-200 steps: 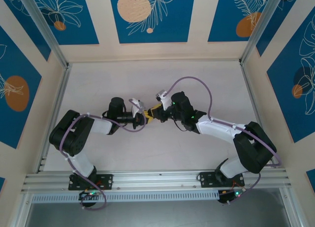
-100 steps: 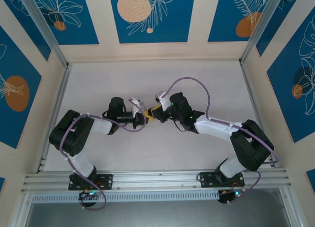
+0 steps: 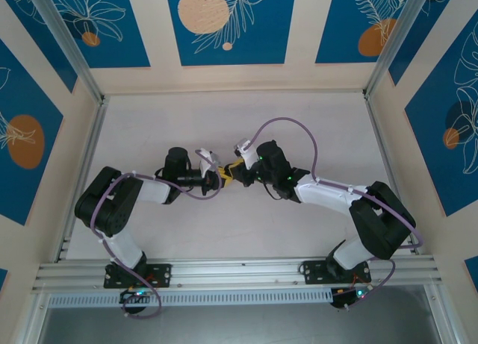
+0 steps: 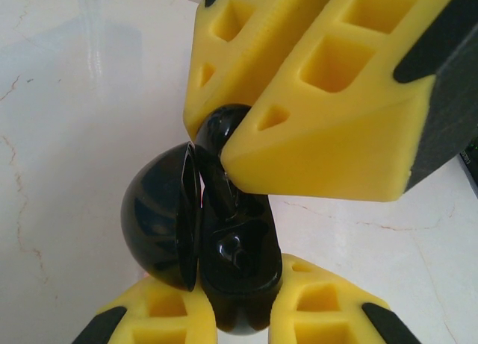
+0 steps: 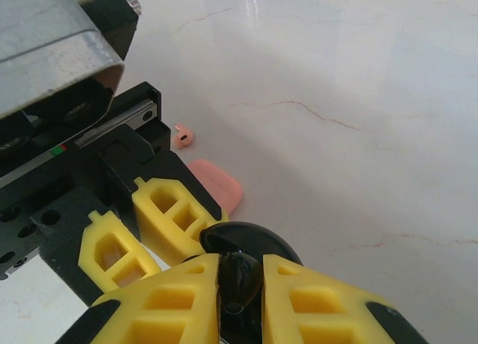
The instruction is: Insert wireless bluetooth earbuds into charging case
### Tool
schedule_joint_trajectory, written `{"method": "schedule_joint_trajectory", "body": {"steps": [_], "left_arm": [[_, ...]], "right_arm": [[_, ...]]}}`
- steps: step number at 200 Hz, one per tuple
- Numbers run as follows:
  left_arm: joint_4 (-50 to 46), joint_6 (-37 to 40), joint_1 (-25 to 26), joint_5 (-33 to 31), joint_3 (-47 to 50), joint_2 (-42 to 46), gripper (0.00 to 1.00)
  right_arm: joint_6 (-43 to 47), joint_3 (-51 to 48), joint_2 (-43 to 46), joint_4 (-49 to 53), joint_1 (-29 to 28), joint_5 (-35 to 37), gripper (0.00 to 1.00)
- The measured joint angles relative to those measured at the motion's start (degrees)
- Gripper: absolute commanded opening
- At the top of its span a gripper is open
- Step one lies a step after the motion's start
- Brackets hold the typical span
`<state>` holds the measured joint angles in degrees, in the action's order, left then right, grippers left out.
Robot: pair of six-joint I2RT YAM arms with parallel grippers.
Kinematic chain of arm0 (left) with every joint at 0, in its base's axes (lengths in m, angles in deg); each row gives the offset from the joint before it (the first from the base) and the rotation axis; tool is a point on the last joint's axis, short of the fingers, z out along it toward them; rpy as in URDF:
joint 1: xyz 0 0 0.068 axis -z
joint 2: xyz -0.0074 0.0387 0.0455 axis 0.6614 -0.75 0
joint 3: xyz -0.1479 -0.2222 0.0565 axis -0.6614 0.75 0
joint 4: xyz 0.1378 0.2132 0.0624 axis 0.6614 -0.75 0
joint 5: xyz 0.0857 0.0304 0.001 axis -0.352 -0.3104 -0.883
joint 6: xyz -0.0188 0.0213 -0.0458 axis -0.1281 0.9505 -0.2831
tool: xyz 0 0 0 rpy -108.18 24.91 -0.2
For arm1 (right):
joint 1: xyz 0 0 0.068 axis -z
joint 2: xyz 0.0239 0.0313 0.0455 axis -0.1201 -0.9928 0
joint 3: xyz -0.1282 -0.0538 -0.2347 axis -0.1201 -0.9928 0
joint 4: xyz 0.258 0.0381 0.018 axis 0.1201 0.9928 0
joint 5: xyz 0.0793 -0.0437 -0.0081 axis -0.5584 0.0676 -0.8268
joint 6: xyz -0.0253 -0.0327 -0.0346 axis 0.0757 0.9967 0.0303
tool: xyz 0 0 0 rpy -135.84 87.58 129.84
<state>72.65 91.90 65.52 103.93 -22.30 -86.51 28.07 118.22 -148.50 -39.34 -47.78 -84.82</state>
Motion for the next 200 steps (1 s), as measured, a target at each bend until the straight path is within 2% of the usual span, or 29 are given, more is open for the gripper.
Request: {"method": "schedule_joint_trajectory", "body": {"steps": [200], "left_arm": [[-0.5,0.0,0.0,0.0,0.0,0.0,0.05]], "right_arm": [[1.3,-0.3,1.0,2.7,-0.3,-2.1,0.21]]}}
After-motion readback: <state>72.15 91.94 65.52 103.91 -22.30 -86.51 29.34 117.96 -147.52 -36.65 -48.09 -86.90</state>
